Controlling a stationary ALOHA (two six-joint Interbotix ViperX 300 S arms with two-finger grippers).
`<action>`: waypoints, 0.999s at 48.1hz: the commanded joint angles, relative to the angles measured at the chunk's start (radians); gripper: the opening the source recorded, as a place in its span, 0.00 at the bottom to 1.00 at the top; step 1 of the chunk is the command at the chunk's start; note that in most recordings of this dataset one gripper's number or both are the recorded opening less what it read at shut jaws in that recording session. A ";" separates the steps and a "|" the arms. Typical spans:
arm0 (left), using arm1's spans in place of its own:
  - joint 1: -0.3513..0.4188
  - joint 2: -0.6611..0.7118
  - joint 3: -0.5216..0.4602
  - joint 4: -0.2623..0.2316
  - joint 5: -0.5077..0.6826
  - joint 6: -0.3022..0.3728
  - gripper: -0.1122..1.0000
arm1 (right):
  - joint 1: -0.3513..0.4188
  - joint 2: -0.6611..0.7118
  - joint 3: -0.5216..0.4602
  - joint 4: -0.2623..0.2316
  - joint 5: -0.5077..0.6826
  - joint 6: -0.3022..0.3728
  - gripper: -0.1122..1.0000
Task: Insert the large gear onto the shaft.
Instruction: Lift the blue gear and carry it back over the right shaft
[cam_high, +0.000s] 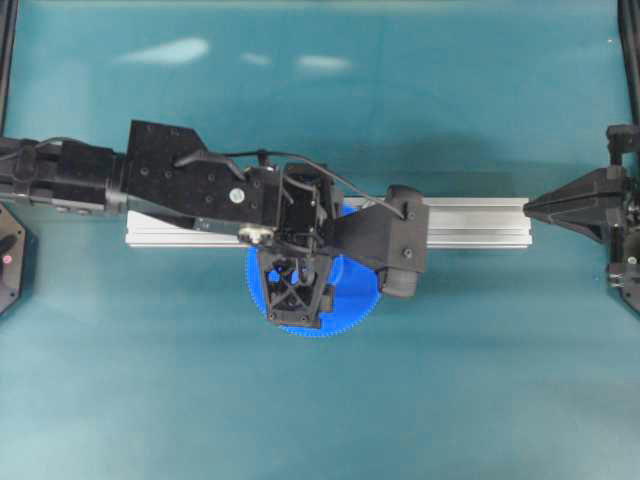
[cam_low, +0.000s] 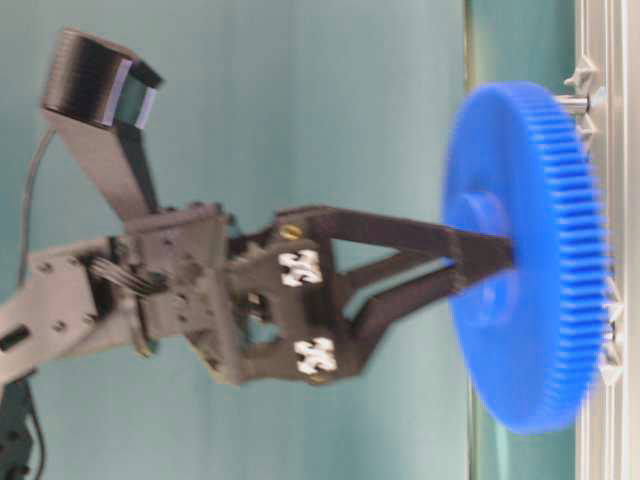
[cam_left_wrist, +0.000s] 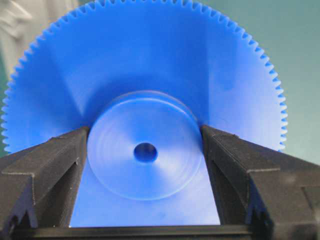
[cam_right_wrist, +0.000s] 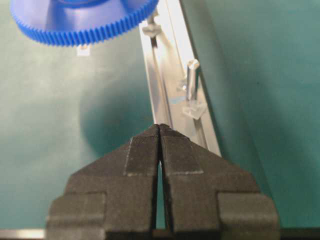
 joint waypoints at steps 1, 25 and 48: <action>0.005 -0.037 -0.067 0.003 0.012 0.026 0.78 | -0.003 0.006 -0.009 -0.002 -0.005 0.009 0.13; 0.072 0.067 -0.224 0.005 0.086 0.169 0.78 | -0.017 0.006 -0.008 -0.002 -0.005 0.008 0.13; 0.115 0.173 -0.376 0.005 0.091 0.258 0.78 | -0.034 0.000 -0.003 -0.005 -0.003 0.008 0.13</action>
